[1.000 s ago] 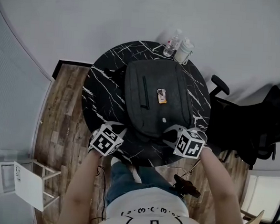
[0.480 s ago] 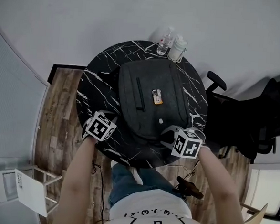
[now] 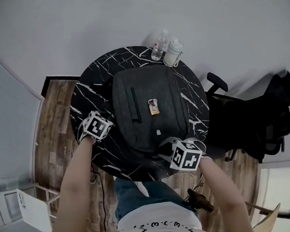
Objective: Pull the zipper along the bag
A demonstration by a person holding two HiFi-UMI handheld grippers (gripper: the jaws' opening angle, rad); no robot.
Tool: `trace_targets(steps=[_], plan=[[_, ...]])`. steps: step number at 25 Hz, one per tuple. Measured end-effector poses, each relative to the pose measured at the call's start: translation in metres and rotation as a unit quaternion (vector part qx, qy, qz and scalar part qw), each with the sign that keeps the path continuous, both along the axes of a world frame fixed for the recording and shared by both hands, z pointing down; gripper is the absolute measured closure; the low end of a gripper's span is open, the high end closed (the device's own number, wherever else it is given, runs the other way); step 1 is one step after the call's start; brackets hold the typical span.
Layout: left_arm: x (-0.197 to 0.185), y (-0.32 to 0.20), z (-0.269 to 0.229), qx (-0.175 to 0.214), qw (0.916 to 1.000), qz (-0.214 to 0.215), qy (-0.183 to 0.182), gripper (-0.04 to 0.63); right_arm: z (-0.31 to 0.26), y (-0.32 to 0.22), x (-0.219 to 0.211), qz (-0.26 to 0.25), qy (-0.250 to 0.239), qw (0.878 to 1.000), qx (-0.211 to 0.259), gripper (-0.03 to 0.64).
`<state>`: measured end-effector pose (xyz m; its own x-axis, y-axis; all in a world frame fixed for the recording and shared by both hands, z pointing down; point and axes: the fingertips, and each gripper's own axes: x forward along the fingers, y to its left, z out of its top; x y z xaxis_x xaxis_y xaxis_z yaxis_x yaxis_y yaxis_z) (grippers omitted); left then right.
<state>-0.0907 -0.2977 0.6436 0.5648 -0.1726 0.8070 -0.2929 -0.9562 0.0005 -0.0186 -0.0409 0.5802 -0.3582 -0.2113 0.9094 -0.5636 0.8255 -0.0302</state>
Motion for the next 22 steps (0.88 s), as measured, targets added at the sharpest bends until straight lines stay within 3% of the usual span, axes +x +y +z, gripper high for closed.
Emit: trace_targets(steps=[6,11,17,19,22], plan=[[-0.002,-0.026,0.000,0.003,0.9990,-0.043,0.010,0.574,0.001,-0.026,-0.027,0.025,-0.053,0.998,0.010,0.508],[0.000,-0.048,0.002,0.011,0.9943,-0.103,0.028,0.572,0.003,-0.049,-0.051,0.063,-0.072,0.995,-0.018,0.502],[-0.003,-0.041,0.007,0.020,0.9935,-0.112,0.014,0.572,0.008,-0.059,-0.059,0.100,-0.061,0.993,-0.018,0.467],[-0.009,-0.035,0.004,0.027,0.9935,-0.109,0.015,0.536,0.002,-0.064,-0.055,0.132,-0.075,0.988,-0.008,0.424],[-0.015,-0.024,-0.018,0.033,0.9919,-0.108,0.057,0.488,-0.012,-0.069,-0.046,0.163,-0.090,0.982,0.013,0.390]])
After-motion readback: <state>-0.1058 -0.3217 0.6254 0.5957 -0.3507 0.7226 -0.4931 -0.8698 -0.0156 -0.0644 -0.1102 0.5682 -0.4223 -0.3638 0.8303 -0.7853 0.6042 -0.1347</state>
